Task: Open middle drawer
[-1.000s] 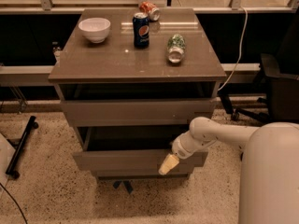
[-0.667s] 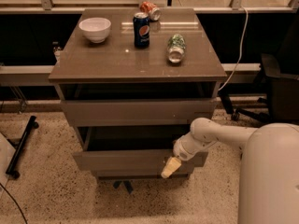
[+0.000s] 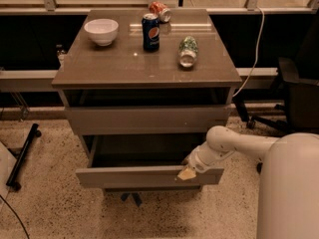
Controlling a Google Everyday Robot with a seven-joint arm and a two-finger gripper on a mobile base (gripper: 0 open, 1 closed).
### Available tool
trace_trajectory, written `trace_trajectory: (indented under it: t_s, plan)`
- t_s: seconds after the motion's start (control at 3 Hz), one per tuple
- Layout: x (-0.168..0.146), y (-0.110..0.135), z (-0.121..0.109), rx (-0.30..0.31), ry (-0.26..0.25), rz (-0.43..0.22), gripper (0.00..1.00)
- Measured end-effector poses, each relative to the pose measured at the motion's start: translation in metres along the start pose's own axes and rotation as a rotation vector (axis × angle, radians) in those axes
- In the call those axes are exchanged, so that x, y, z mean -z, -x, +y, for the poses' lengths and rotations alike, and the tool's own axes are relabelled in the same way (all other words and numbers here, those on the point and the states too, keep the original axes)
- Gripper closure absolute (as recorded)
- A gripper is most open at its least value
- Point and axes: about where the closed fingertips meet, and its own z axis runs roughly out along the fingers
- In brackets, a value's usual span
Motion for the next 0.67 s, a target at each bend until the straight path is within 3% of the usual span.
trace_trajectory:
  t_s: [0.33,0.67]
  plan:
    - [0.0,0.0,0.0,0.0,0.0,0.0,0.58]
    - [-0.0022,0.0001,0.0014,0.001,0.004,0.001,0.35]
